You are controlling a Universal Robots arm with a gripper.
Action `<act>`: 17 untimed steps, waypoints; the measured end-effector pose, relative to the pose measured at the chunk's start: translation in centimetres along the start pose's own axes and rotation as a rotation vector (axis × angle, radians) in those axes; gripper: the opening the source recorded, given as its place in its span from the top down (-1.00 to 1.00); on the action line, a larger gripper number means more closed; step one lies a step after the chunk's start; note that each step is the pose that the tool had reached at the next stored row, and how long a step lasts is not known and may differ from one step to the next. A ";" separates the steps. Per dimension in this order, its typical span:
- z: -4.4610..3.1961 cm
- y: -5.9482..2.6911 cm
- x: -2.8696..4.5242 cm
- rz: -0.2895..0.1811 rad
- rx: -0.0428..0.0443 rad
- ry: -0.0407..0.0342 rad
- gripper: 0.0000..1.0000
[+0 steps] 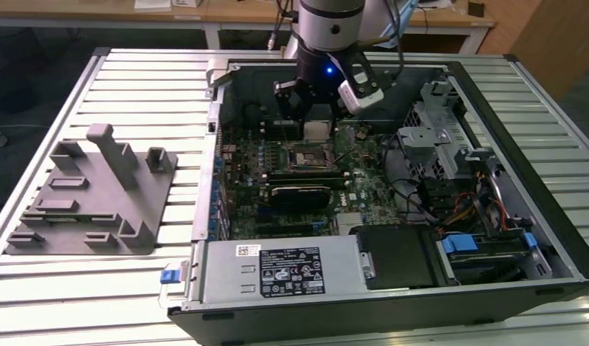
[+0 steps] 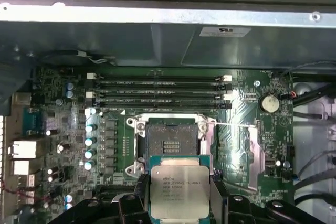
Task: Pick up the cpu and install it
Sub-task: 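Pick up the cpu and move it towards the insertion slot, then place the cpu into insertion slot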
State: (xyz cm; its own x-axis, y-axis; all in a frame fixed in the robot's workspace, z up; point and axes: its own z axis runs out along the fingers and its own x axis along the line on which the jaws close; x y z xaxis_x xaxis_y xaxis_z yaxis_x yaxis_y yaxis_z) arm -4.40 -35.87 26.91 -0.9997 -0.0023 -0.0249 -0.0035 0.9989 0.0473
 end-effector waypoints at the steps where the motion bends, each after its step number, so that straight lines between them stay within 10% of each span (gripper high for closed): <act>1: 0.12 0.08 -0.02 0.000 0.0000 0.0000 -0.08; 17: 0.31 0.21 -0.15 -0.001 0.0016 0.0002 -0.08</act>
State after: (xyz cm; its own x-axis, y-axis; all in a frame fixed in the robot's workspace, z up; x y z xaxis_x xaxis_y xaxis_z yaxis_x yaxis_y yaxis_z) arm -4.24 -35.65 26.62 -0.9997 -0.0028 -0.0247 -0.0039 0.9989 0.0457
